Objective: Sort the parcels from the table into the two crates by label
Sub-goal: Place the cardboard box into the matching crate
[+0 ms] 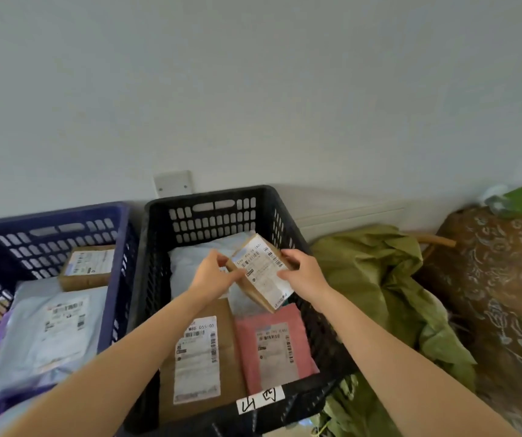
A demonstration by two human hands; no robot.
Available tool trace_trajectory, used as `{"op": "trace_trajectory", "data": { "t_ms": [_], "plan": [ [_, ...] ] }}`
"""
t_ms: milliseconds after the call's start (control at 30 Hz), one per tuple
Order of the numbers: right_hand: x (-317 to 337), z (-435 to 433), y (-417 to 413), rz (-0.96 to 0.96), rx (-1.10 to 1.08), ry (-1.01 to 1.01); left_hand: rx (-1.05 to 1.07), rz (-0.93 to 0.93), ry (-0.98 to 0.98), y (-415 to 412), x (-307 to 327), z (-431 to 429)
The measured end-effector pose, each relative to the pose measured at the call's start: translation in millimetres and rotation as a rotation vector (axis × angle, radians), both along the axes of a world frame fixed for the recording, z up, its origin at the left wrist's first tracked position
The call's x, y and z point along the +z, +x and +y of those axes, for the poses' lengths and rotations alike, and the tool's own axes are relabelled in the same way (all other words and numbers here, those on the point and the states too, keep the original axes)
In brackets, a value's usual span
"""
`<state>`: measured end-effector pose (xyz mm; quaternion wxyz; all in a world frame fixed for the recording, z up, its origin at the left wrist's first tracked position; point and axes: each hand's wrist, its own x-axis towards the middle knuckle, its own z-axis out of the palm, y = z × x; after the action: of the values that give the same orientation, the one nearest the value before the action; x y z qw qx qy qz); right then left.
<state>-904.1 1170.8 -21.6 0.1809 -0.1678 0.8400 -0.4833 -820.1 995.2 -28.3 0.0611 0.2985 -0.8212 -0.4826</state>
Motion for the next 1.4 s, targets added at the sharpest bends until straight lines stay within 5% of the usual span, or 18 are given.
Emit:
{"op": "trace_trajectory", "data": {
  "t_ms": [467, 767, 1000, 1167, 1400],
  "plan": [
    [9, -3, -12, 0.149, 0.277, 0.285, -0.156, -0.066, 0.007, 17, -5, -4],
    [2, 1, 0, 0.001, 0.498, 0.526, -0.381, -0.292, 0.195, 42, -14, 13],
    [-13, 13, 12, -0.061, 0.626, 0.678, -0.518, -0.416, 0.111, 48, -28, 28],
    [-25, 16, 21, -0.081, 0.677, 0.749, -0.577, -0.448, -0.041, 55, -39, 41],
    [-37, 17, 32, -0.020, 0.685, 0.758, -0.727, -0.375, -0.636, 58, -50, 48]
  ]
}}
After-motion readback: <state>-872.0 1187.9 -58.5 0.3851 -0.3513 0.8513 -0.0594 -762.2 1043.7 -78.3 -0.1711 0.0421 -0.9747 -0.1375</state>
